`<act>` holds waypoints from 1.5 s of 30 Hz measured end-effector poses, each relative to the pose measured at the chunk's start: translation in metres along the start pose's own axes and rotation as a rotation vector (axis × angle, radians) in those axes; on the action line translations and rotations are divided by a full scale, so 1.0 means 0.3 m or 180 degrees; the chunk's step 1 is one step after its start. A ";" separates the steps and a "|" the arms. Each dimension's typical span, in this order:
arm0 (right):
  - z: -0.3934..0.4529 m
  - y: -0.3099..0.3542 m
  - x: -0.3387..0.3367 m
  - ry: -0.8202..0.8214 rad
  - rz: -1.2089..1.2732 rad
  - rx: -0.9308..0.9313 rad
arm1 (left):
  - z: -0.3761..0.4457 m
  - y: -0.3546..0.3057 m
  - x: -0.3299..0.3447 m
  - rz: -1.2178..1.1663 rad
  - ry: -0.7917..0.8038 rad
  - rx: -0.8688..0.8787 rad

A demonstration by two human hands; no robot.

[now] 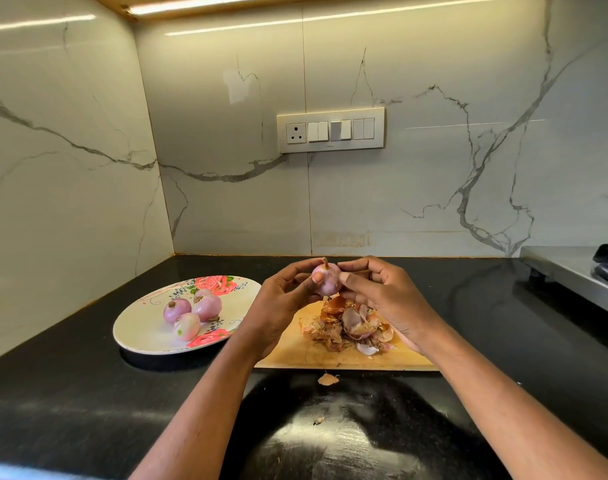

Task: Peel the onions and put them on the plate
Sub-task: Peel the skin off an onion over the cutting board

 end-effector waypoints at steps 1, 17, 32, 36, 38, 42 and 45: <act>-0.001 -0.001 0.000 0.0004 -0.0107 -0.0033 | 0.000 0.002 0.001 0.0008 0.0012 -0.0001; -0.010 -0.002 0.000 0.0050 -0.0481 -0.0084 | 0.002 0.008 0.006 0.0107 0.0008 -0.0001; -0.011 0.008 -0.004 -0.0012 -0.0469 -0.0114 | 0.005 0.011 0.003 -0.0052 -0.0011 -0.0013; -0.011 0.009 0.005 0.0040 -0.0187 -0.0012 | 0.007 0.015 0.000 -0.0039 -0.0011 -0.0033; -0.011 0.008 0.006 0.0074 -0.0409 -0.0073 | 0.008 0.016 0.001 -0.0019 -0.0006 -0.0042; -0.008 0.007 -0.007 -0.0030 -0.0409 -0.0099 | 0.010 0.018 0.002 -0.0119 0.0020 -0.0087; -0.008 0.009 -0.006 -0.0011 -0.0262 -0.0060 | 0.008 0.016 0.001 -0.0147 0.0026 -0.0091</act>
Point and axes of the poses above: each hand's wrist, its own z-axis towards the middle knuckle, its own x-axis out of the palm, y = z × x, the point moved 5 cm from there along z, towards the middle knuckle, and after that the axes turned 10 degrees about -x, right-handed, at the moved point
